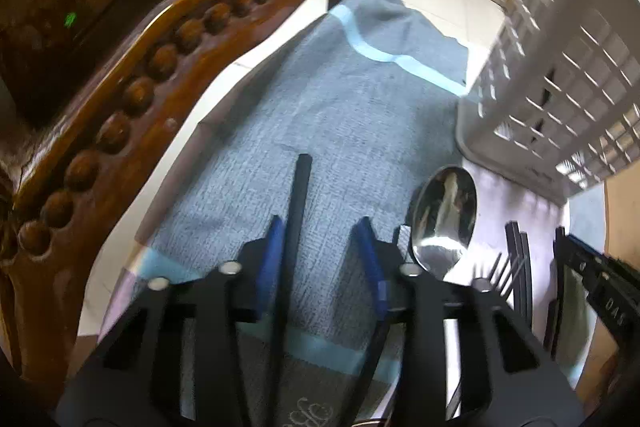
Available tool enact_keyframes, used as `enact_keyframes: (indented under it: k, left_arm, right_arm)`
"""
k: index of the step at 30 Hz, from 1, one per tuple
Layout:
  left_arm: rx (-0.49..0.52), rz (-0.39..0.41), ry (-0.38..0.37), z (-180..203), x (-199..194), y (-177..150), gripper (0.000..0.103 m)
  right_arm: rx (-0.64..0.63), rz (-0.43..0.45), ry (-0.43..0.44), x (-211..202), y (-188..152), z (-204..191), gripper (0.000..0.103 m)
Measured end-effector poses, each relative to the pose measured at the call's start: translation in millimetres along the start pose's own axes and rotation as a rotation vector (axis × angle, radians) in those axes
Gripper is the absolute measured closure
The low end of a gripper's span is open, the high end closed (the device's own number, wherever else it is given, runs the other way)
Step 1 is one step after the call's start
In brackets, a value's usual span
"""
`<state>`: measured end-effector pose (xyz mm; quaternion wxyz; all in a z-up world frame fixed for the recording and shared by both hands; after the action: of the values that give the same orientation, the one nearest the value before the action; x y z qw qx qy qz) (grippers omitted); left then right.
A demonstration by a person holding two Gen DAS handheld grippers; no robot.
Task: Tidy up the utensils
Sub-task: 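Grasp a black chopstick with the left gripper while the right gripper grasps another, then lift both held chopsticks and carry them above the gray holder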
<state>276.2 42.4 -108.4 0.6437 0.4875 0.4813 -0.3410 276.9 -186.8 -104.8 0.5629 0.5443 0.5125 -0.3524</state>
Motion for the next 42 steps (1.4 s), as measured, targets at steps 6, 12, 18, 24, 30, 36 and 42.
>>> enact_keyframes:
  k: [6, 12, 18, 24, 30, 36, 42]
  left_arm:
    - [0.077, -0.029, -0.04, -3, 5, 10, 0.097]
    - [0.163, 0.029, -0.161, -5, -25, 24, 0.097]
    - [0.253, 0.168, -0.287, -30, -111, 11, 0.097]
    - [0.309, 0.274, -0.355, -42, -190, -28, 0.097]
    - [0.379, 0.347, -0.39, -35, -251, -58, 0.097]
    - [0.394, 0.441, -0.415, -24, -298, -54, 0.097]
    - [0.426, 0.518, -0.422, 7, -341, -22, 0.097]
  right_arm:
    - [0.027, 0.022, 0.018, 5, -3, 0, 0.095]
    - [0.018, 0.111, 0.059, -30, -9, -10, 0.096]
    - [0.008, 0.263, 0.11, -109, -56, -8, 0.095]
    - [0.029, 0.395, 0.153, -176, -107, -7, 0.095]
    - [0.024, 0.495, 0.176, -234, -140, -19, 0.095]
    - [0.013, 0.589, 0.184, -280, -134, -27, 0.095]
    - [-0.019, 0.687, 0.136, -337, -85, -40, 0.095]
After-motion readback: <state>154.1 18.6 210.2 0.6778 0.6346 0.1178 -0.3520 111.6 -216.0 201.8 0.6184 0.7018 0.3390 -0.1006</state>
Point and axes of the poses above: each gripper's, at about its wrist camera, not at the fingertips, and x roughly the way its jaws point, z to its right, y to its top, the point moved 1 cm from there along x, roughly the way its jaws point, and after that the axes turned 7 degrees about -z, right-handed, at the moved point
